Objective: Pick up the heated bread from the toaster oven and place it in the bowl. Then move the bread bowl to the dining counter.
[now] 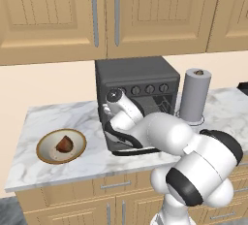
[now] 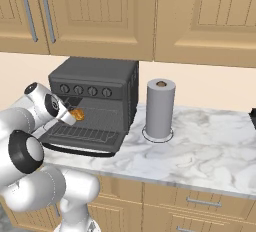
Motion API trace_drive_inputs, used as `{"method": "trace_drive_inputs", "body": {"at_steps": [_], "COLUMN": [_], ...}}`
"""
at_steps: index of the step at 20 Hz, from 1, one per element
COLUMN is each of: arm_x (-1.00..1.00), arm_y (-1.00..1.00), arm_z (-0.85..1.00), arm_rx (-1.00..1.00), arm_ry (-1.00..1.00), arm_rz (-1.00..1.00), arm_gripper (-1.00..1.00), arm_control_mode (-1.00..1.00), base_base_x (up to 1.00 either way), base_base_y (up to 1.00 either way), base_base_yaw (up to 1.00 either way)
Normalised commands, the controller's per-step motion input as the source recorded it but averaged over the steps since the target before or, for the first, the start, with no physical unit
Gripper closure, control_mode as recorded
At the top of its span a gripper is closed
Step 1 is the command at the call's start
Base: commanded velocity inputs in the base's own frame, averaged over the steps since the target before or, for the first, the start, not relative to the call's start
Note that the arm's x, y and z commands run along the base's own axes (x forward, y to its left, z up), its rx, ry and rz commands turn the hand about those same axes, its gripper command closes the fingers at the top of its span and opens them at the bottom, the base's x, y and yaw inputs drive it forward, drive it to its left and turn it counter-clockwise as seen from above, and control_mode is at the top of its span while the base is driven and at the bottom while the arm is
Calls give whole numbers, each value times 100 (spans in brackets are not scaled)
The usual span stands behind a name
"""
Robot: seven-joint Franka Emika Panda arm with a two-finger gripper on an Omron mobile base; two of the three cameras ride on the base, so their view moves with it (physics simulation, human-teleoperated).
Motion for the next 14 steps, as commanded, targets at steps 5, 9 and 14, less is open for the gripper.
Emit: {"method": "trace_drive_inputs", "body": {"at_steps": [5,9,14], "arm_x": [0,0,0], "arm_y": [0,0,0], "arm_z": [0,0,0], "arm_rx": [0,0,0], "arm_ry": [0,0,0], "arm_rz": [0,0,0], "arm_gripper": [-100,-100,-100], "arm_control_mode": [-100,-100,-100], "base_base_x": [0,0,0], "base_base_y": [0,0,0], "base_base_yaw": [0,0,0]}}
